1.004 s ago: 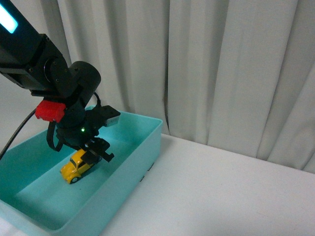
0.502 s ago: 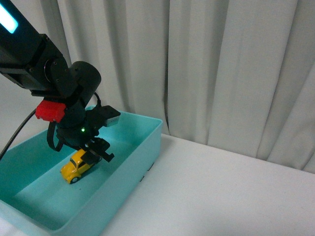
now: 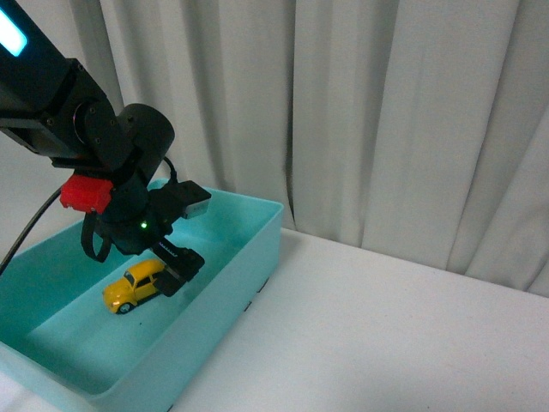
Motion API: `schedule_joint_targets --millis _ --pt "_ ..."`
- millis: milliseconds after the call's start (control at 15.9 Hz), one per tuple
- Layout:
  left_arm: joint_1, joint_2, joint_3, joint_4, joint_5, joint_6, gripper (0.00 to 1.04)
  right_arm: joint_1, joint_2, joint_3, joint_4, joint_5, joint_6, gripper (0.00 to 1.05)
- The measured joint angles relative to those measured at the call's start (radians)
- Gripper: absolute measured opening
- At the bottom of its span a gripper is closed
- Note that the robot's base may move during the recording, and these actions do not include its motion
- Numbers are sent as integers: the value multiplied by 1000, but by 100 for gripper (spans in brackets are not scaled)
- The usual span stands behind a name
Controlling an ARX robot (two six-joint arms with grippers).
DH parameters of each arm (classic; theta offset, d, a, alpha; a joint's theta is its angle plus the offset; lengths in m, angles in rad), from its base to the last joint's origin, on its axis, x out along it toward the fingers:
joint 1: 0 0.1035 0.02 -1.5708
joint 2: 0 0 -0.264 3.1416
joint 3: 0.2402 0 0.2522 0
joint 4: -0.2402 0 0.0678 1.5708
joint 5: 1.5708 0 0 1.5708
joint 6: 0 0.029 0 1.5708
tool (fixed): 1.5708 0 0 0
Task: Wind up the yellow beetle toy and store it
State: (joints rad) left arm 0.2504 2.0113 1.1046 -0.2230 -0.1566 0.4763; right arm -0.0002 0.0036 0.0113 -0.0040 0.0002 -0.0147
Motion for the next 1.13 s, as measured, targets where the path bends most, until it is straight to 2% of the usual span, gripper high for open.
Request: schedule_joint_targets --millis 251,565,690,941,1004,1066,1129 --pt "-3 -35 1 -35 43 23 98 0 0 0 0 0 0 98" --pt "26 -251 63 -85 163 112 98 0 0 0 0 0 0 98" --pt "64 -341 64 -104 270 123 98 0 0 0 0 0 0 98" --pt "106 -710 -16 -122 583 98 98 0 0 0 0 0 0 98" --pt "87 -820 -135 127 548 11 91 0 0 0 0 0 0 98" --pt "63 -940 -278 312 482 -122 80 0 0 0 0 0 0 98" --pt "27 -1092 -441 426 439 -268 67 0 0 0 0 0 0 98"
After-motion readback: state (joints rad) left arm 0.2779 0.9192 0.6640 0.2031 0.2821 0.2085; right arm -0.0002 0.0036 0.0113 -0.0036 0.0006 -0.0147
